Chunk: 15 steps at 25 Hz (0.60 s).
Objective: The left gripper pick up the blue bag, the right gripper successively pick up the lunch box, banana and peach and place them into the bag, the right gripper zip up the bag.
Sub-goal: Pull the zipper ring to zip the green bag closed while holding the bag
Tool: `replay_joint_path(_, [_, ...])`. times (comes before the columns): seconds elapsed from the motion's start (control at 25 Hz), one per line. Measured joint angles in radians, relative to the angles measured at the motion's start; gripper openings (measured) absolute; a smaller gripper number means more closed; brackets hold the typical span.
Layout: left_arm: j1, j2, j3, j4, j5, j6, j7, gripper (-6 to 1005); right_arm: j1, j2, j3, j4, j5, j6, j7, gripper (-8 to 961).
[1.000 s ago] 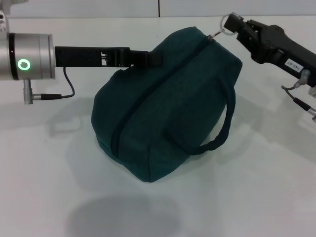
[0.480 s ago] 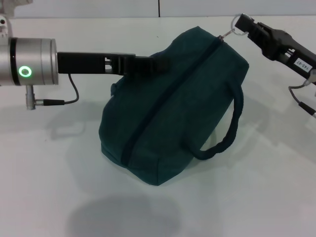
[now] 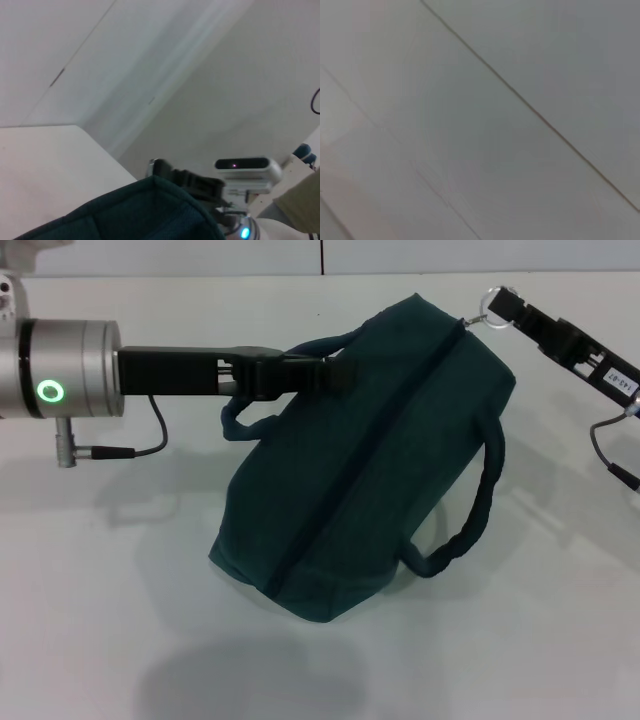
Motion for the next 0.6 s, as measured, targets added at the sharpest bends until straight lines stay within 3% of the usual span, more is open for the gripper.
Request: replay_joint_path(0.6, [0.002,-0.003,0.0,-0.001,-0.017,0.057,0.043,46,0.005,0.0,-0.006,0.017,0.007,0.078,0.023,20])
